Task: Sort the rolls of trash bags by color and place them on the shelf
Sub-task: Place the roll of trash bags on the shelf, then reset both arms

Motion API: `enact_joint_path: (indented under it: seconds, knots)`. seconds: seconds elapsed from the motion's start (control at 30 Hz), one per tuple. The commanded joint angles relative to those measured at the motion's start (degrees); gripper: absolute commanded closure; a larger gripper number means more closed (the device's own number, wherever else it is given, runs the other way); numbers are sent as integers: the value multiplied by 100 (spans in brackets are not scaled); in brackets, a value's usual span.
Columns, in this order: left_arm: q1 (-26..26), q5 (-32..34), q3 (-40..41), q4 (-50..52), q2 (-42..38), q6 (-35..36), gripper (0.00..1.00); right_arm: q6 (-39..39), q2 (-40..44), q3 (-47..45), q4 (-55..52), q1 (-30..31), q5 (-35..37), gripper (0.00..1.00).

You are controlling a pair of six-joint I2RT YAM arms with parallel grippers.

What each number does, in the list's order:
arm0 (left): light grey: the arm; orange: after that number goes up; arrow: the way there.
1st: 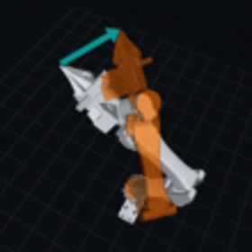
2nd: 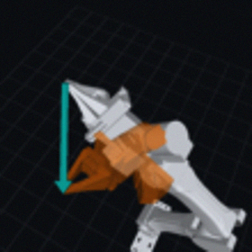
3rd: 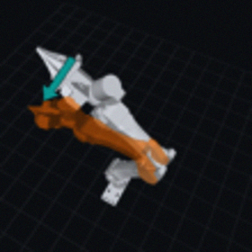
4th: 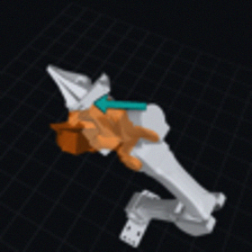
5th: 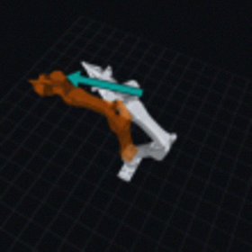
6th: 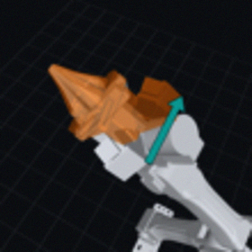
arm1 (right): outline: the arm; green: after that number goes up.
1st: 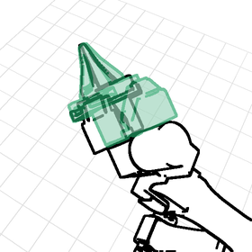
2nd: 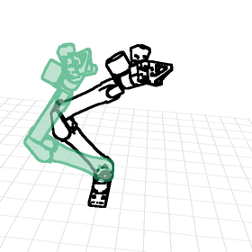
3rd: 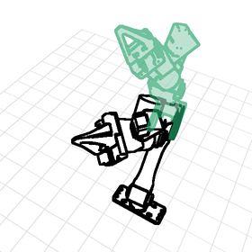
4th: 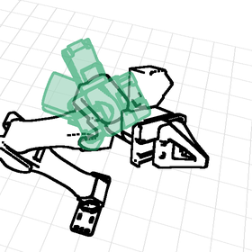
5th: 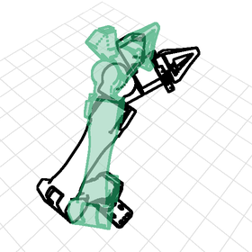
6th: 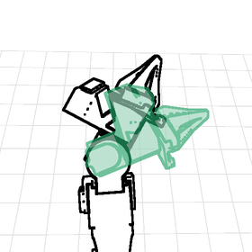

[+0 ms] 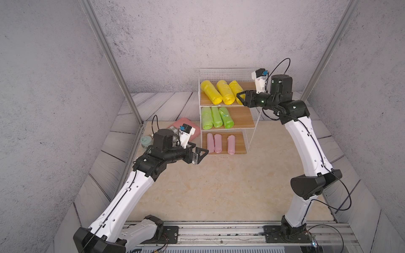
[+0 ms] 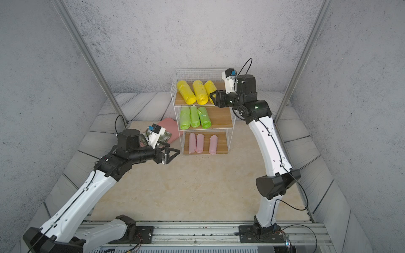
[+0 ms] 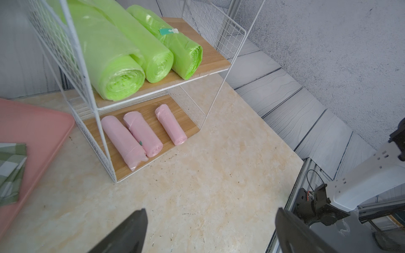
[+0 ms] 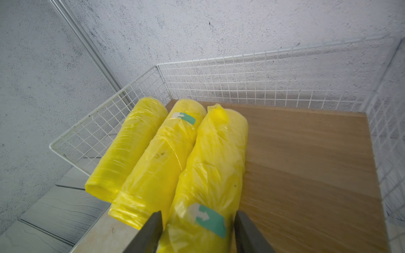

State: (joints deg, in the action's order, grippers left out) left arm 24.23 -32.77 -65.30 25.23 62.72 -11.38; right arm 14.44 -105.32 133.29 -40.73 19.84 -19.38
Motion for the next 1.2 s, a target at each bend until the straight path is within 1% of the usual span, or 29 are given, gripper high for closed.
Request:
enact_joint_path:
  seconds: [0.0, 0.17, 0.37, 0.53, 0.77, 0.8, 0.87, 0.97, 1.07, 1.17]
  knots:
    - [-81, 68, 38, 73, -23, 73, 3, 104, -89, -95, 138, -17, -37, 42]
    - [-124, 160, 8, 29, -42, 22, 3, 48, 127, -241, 235, -15, 131, 38]
    - [-148, 282, -71, -80, -97, -83, 3, -102, 614, -651, 607, -25, 216, 34]
    - [-155, 493, -109, -188, -238, -93, 3, -334, 960, -842, 732, -24, 444, 24]
    - [-155, 795, -98, -280, -437, -93, 3, -430, 1609, -1490, 1249, -25, 224, 7]
    - [-153, 925, -61, -313, -494, -93, 3, -465, 1748, -1643, 1356, -25, 169, 1]
    - [-155, 1241, 58, -433, -617, -101, 3, -545, 2041, -1959, 1539, -24, 143, 1]
    - [-164, 1804, 188, -578, -773, -28, 3, -751, 2474, -2391, 1589, -24, 319, 1]
    - [-164, 2236, 219, -587, -805, 119, 3, -1043, 2894, -2779, 1482, -25, 627, 1]
    - [-172, 2684, 247, -546, -774, 238, 3, -1262, 3365, -3336, 1484, -24, 1154, 1]
